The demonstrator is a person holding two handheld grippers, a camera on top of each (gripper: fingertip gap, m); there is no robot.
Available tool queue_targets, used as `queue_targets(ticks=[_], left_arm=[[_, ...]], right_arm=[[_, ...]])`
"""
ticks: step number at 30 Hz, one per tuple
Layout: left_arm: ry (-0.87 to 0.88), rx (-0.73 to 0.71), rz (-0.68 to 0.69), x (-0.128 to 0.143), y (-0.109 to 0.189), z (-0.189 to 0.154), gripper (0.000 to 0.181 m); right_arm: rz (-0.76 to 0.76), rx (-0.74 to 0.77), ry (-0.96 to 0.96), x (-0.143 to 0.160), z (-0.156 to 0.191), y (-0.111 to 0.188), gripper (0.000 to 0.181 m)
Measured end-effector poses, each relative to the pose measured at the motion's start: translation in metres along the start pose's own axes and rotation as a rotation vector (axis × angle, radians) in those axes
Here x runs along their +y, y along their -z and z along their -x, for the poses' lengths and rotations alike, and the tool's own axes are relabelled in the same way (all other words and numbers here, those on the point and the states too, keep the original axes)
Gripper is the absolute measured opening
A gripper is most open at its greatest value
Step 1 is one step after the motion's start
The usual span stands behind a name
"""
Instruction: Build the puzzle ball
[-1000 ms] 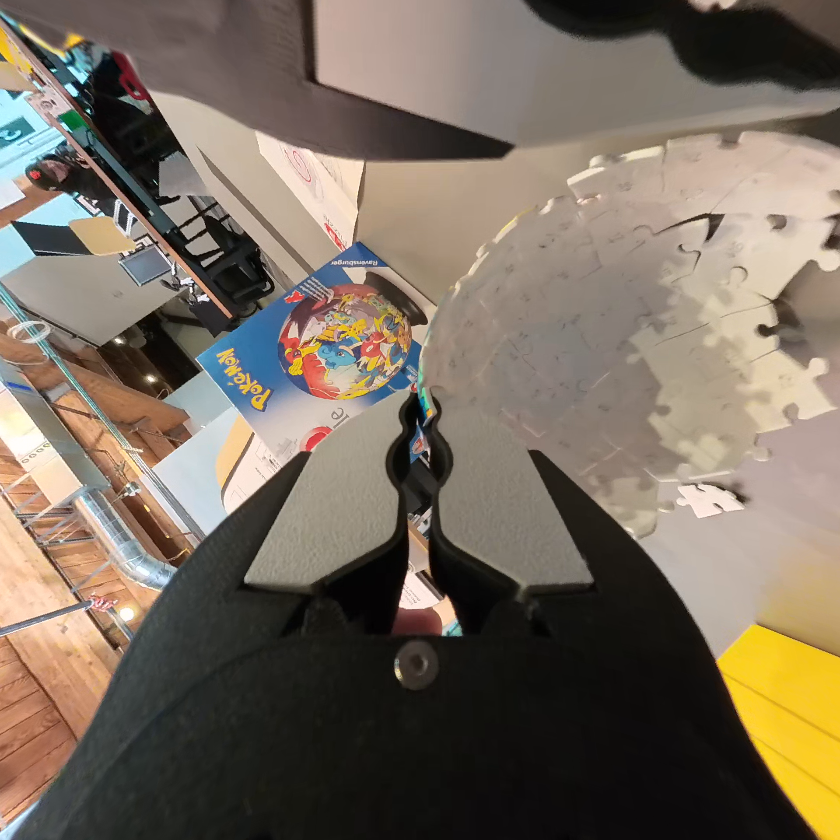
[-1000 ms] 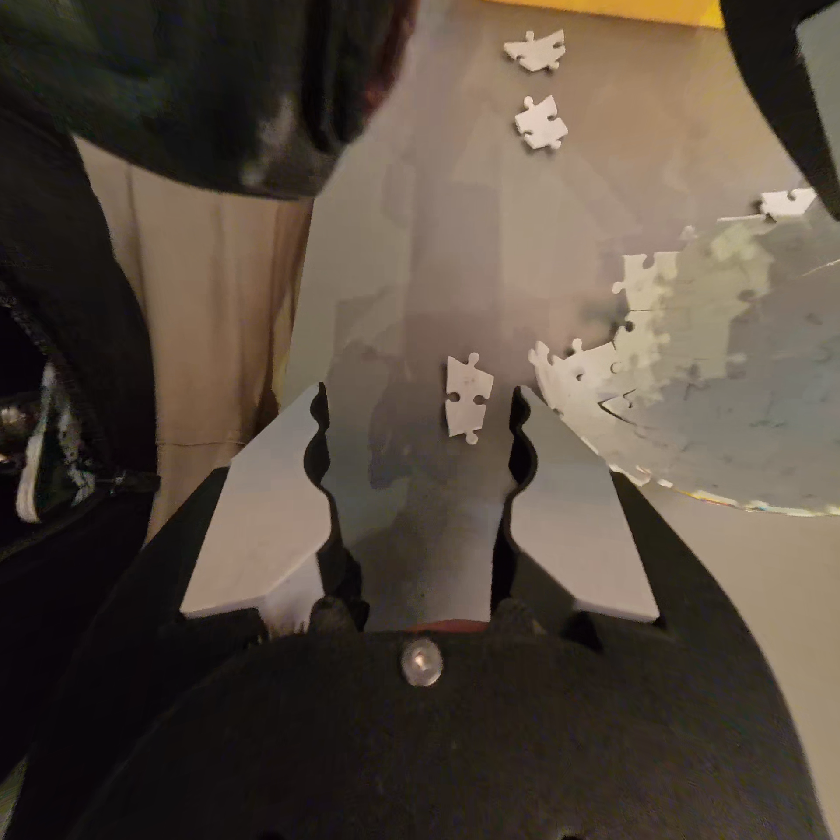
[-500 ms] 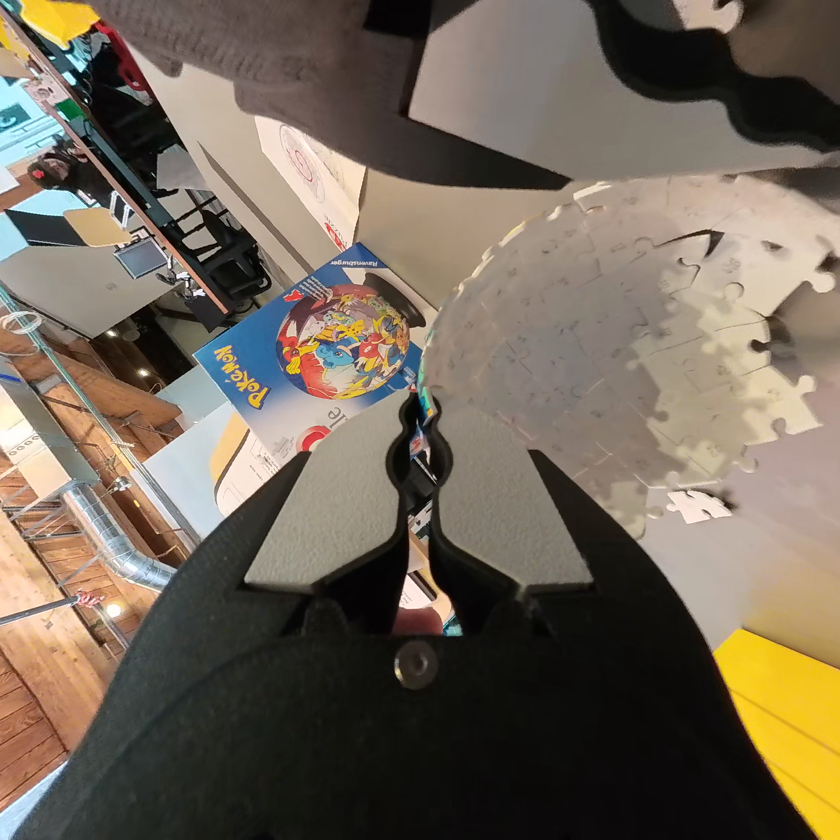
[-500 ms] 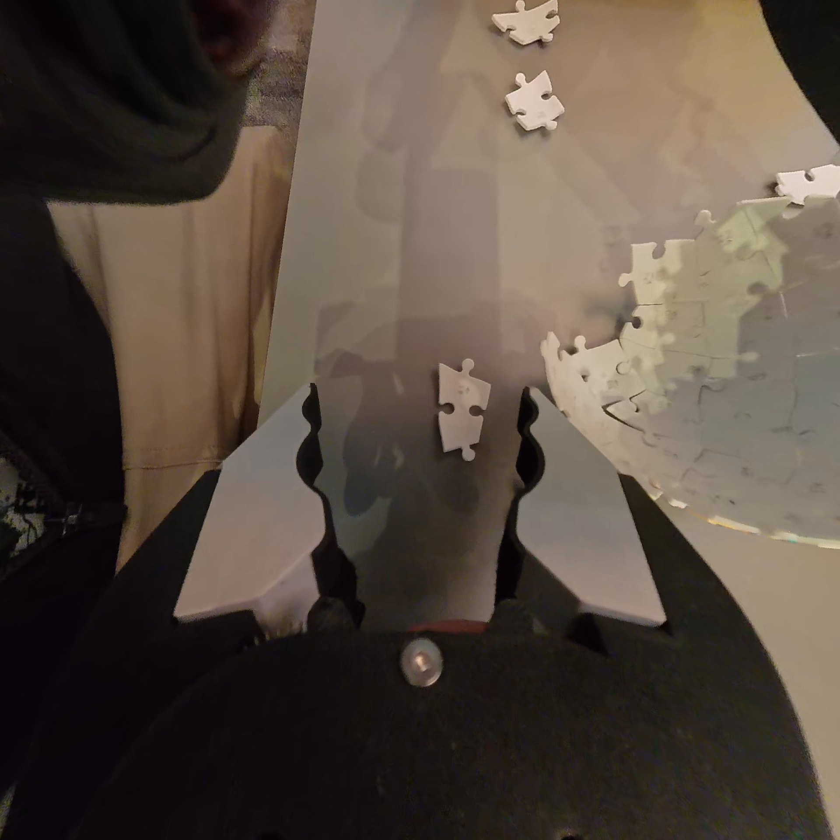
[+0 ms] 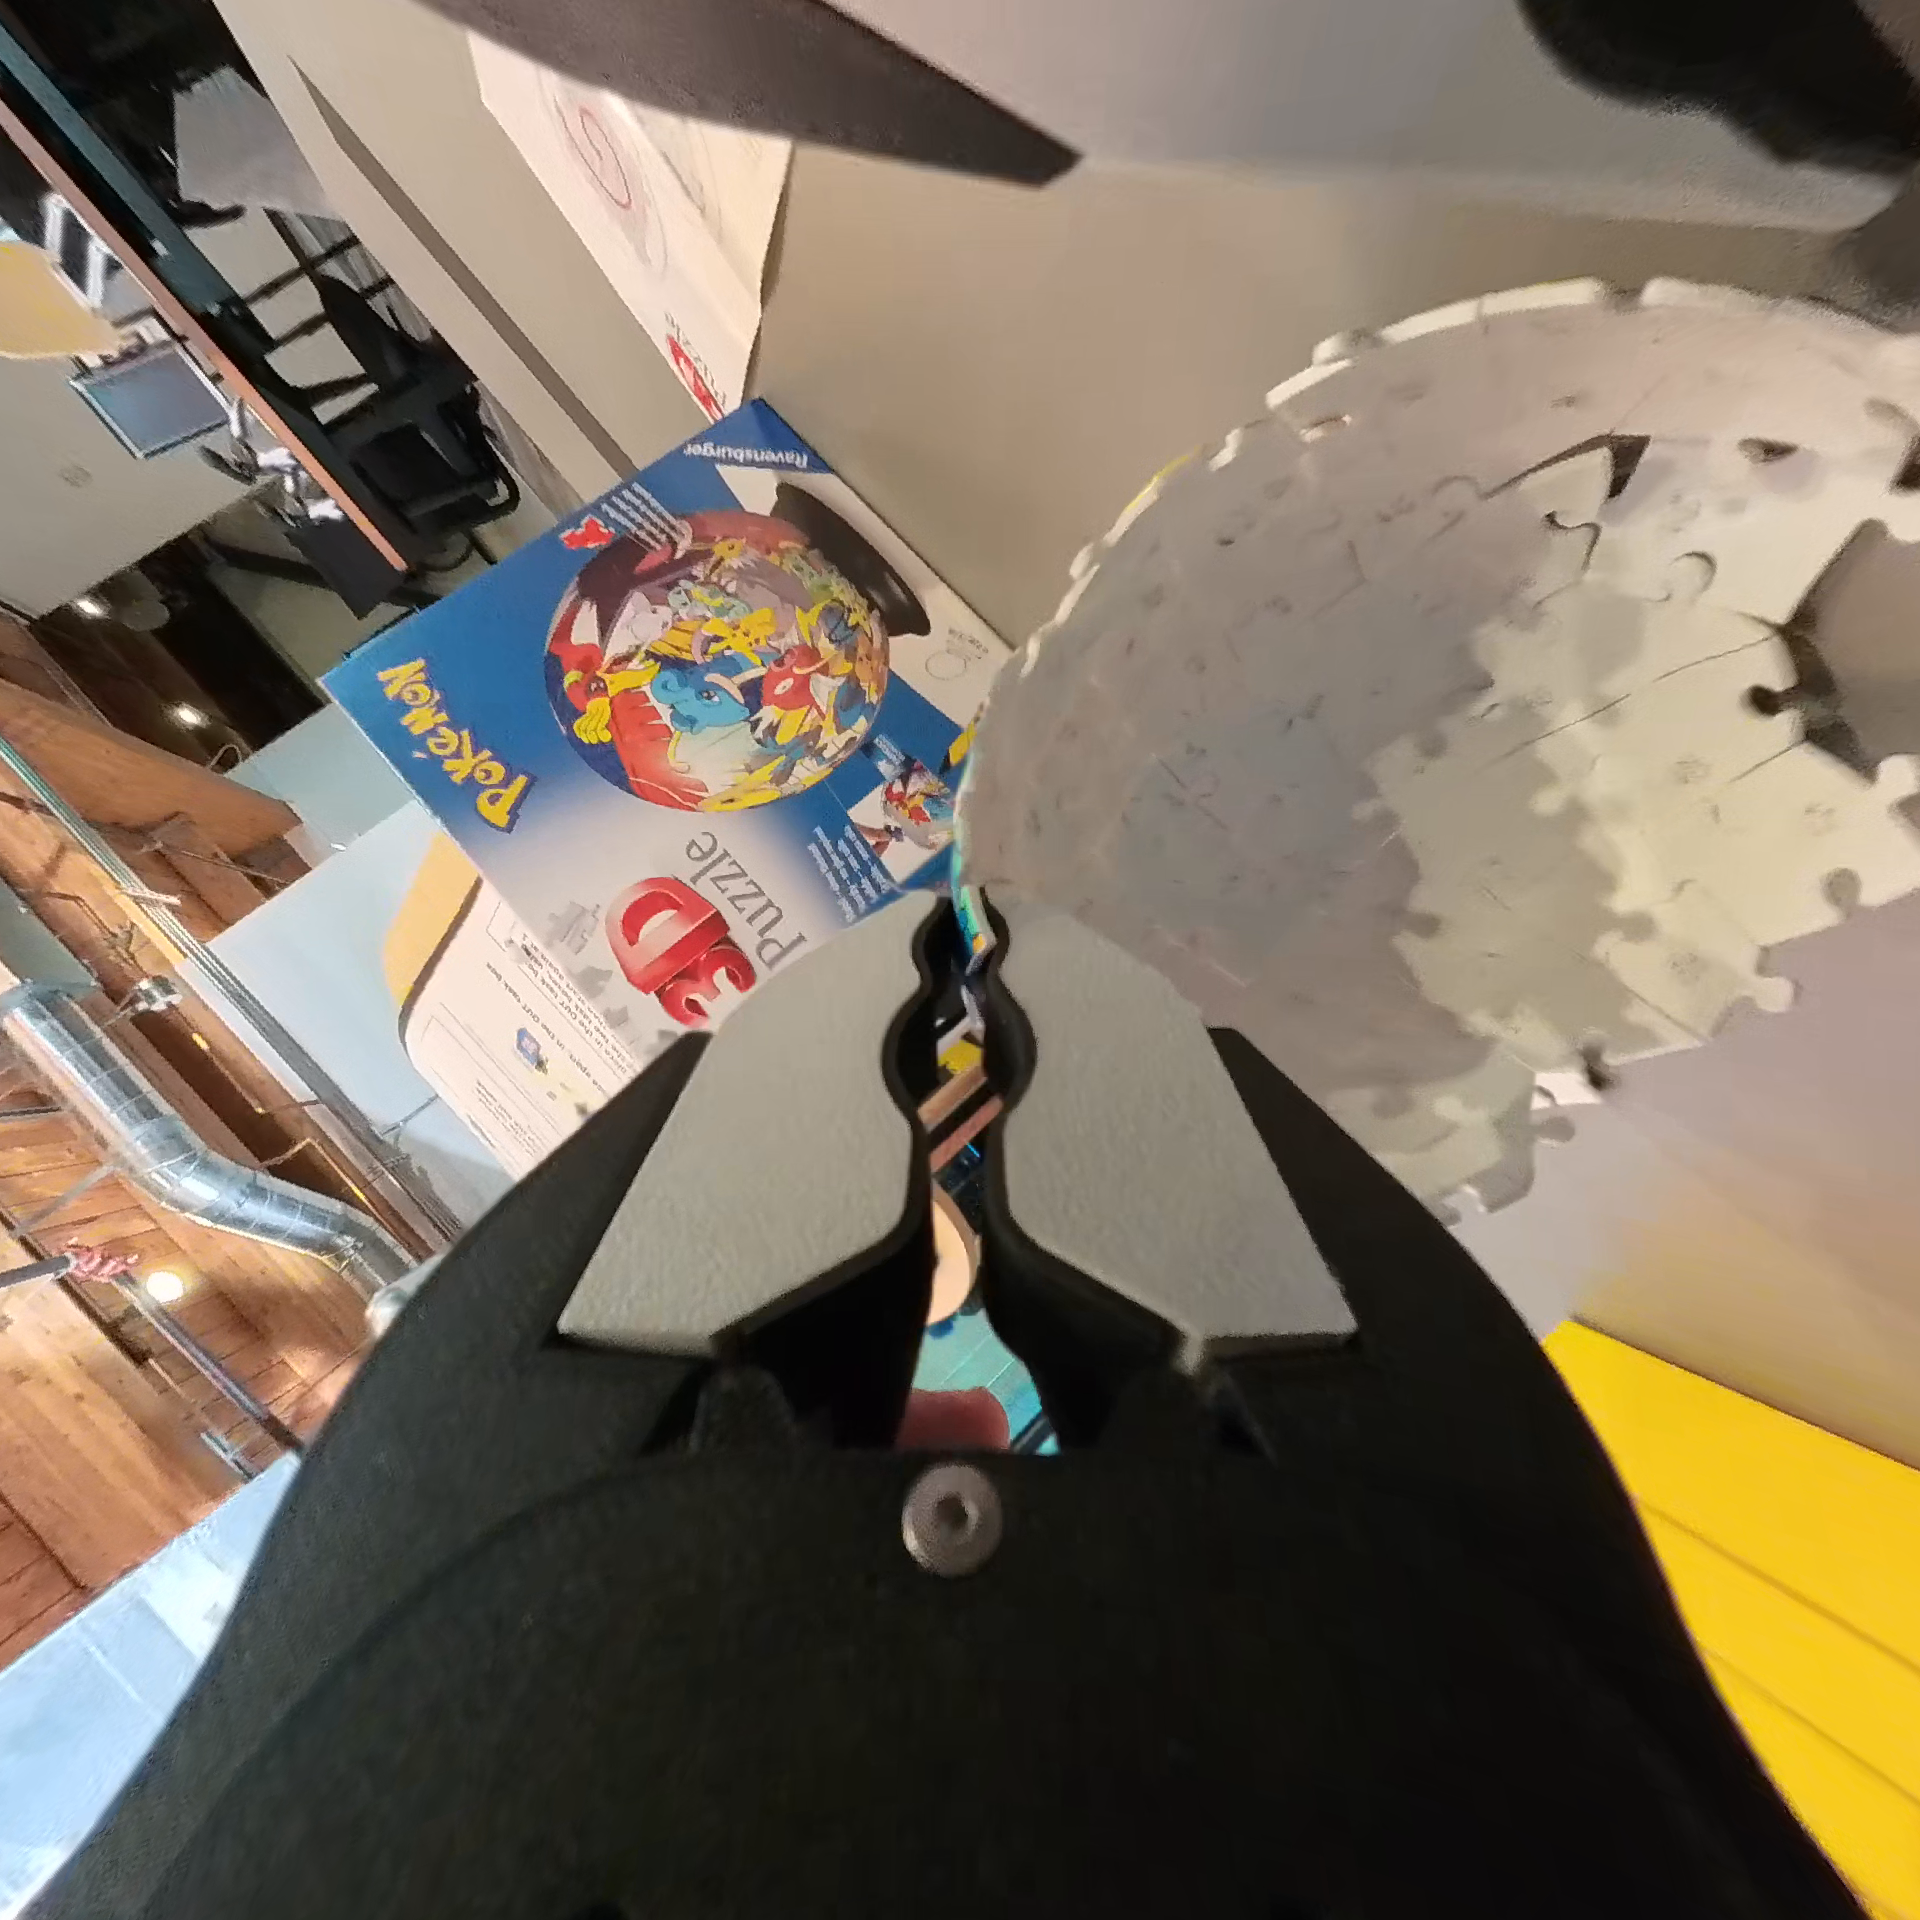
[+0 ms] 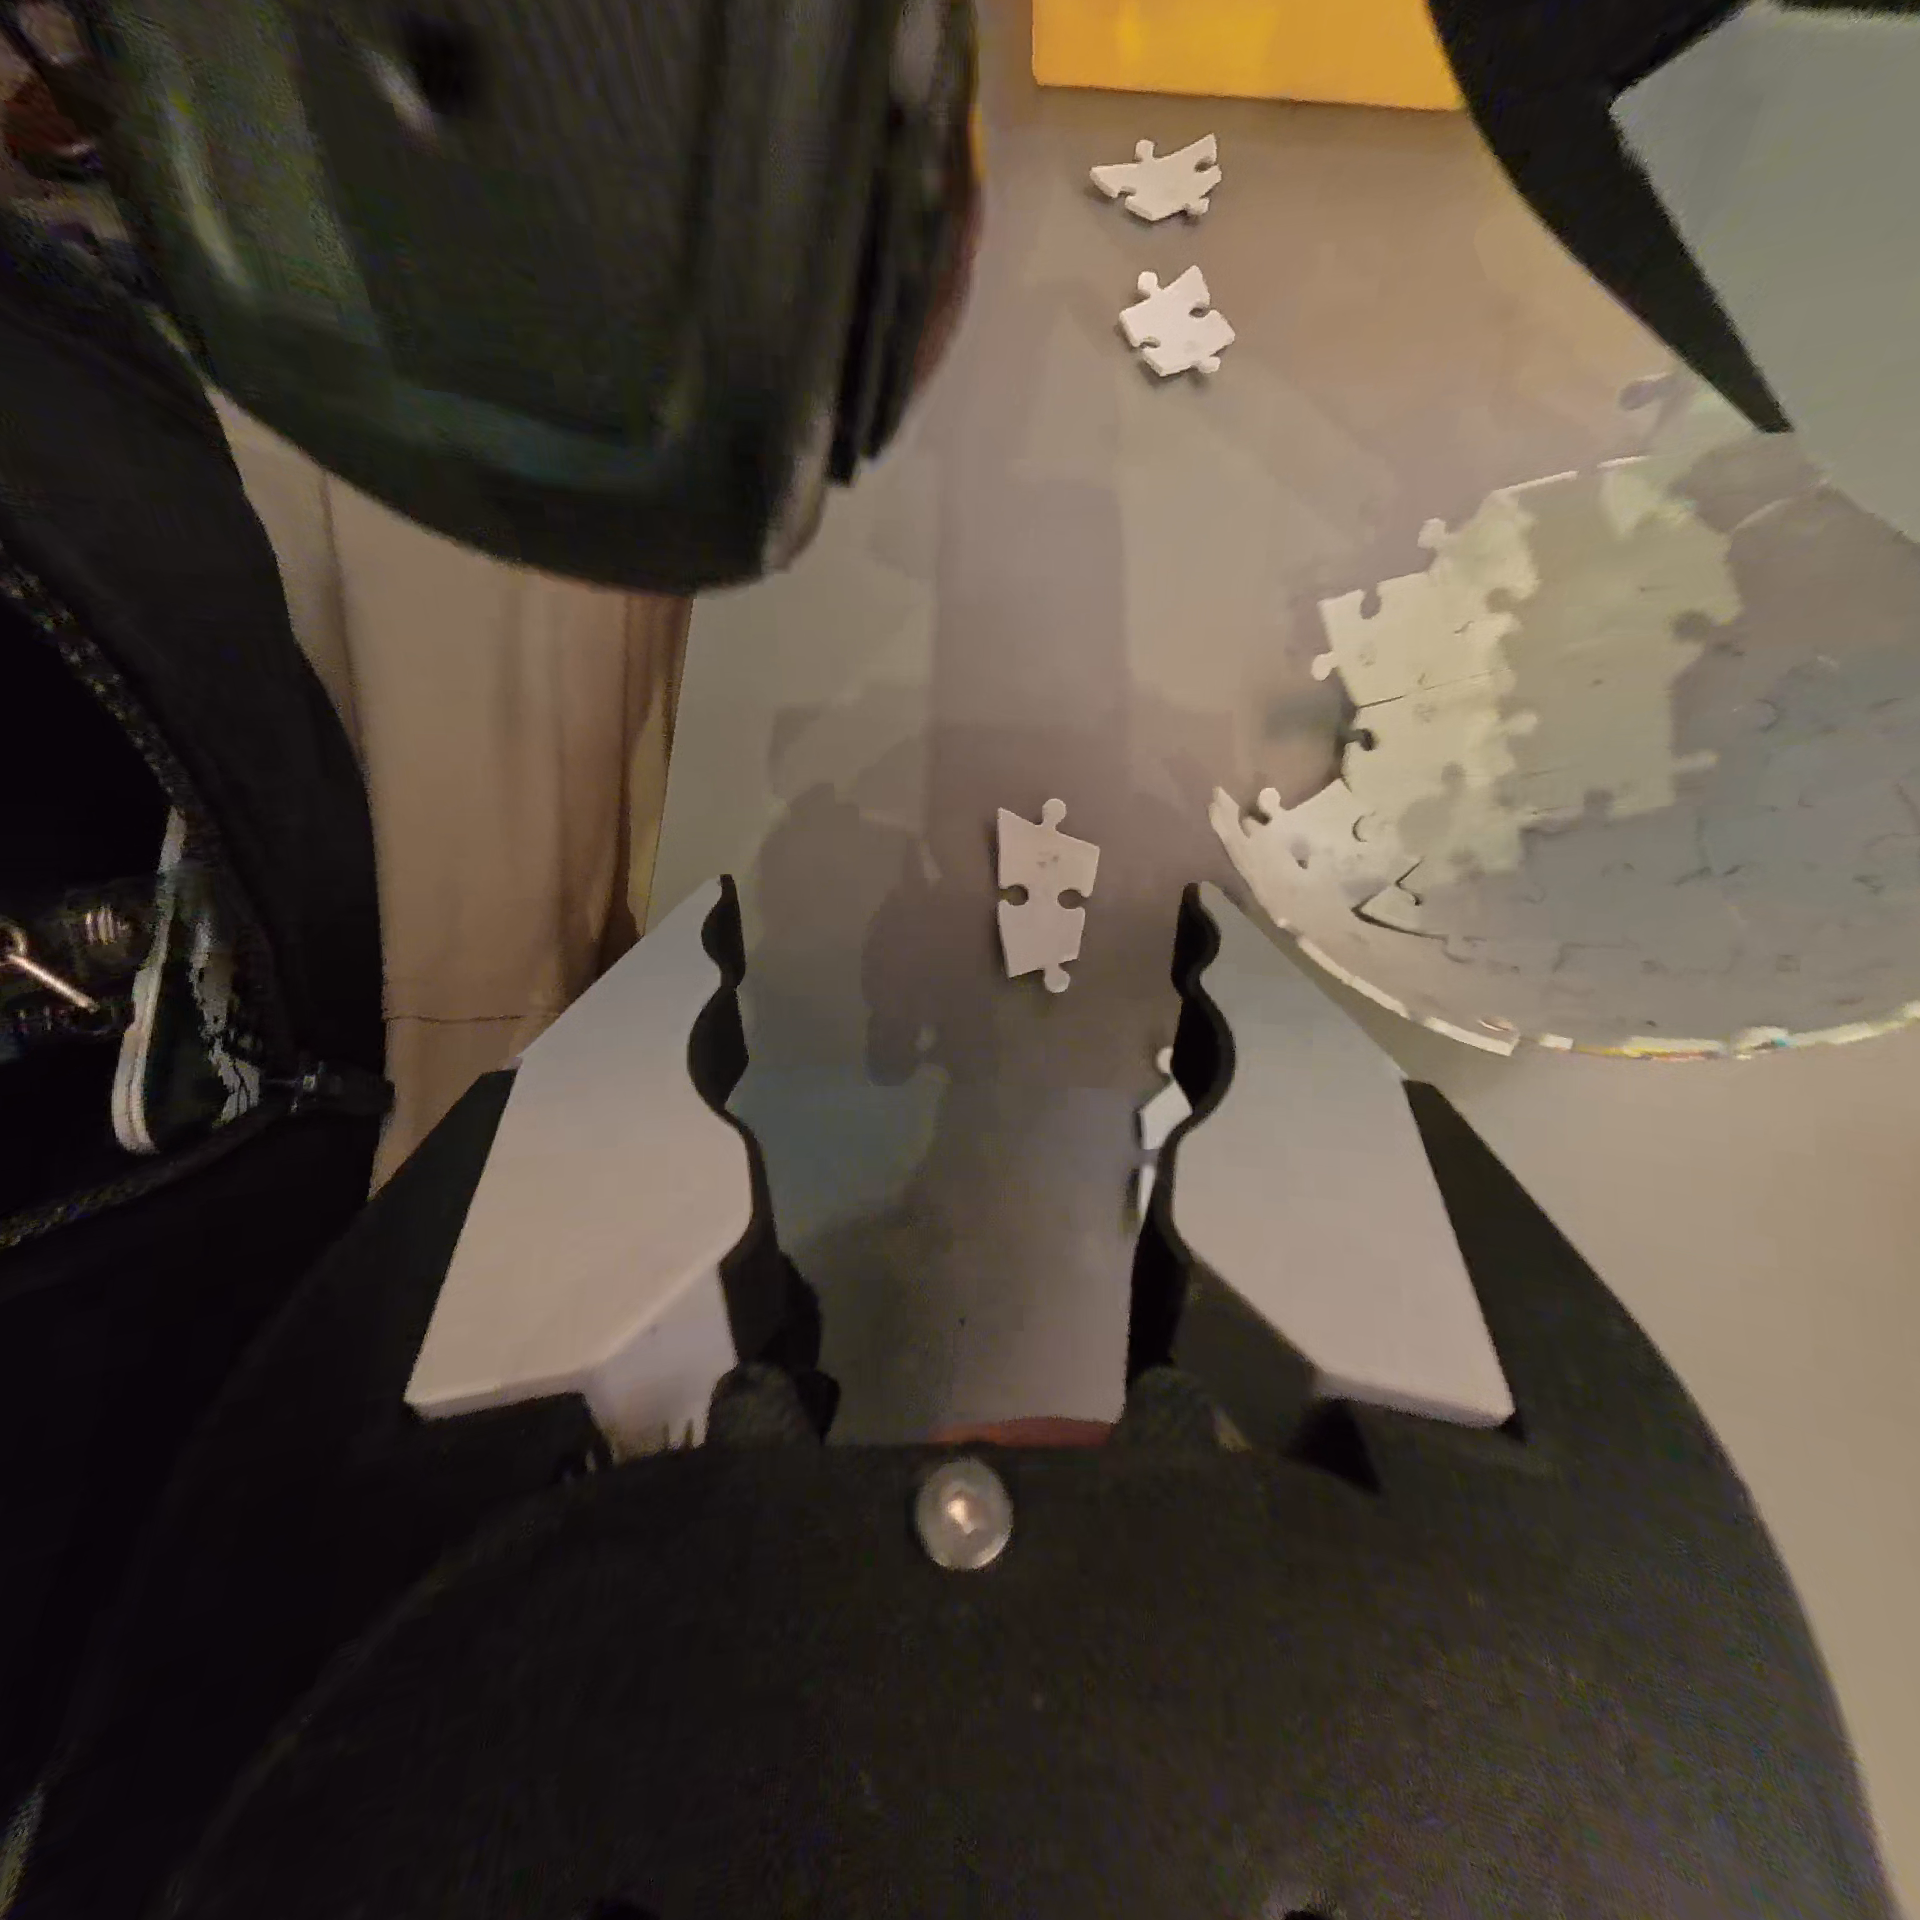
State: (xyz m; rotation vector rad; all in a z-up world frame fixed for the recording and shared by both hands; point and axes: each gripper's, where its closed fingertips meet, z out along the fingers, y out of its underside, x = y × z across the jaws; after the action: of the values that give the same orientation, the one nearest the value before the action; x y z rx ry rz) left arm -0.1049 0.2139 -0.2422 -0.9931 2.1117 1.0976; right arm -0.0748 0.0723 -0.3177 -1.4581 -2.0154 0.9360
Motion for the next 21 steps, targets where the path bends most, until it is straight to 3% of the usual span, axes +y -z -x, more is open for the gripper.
queue_targets(ticks=[6, 16, 21], left_arm=[[0.016, 0.014, 0.046, 0.006, -0.001, -0.001, 0.002], [0.014, 0.015, 0.061, 0.004, -0.001, -0.003, 0.002], [0.013, 0.006, 0.052, 0.002, 0.001, -0.003, 0.002]], right_arm=[[-0.016, 0.072, 0.003, -0.002, -0.011, -0.004, 0.091], [-0.050, 0.109, 0.076, -0.013, -0.014, -0.008, 0.088], [0.019, 0.129, 0.098, -0.003, -0.019, -0.020, 0.095]])
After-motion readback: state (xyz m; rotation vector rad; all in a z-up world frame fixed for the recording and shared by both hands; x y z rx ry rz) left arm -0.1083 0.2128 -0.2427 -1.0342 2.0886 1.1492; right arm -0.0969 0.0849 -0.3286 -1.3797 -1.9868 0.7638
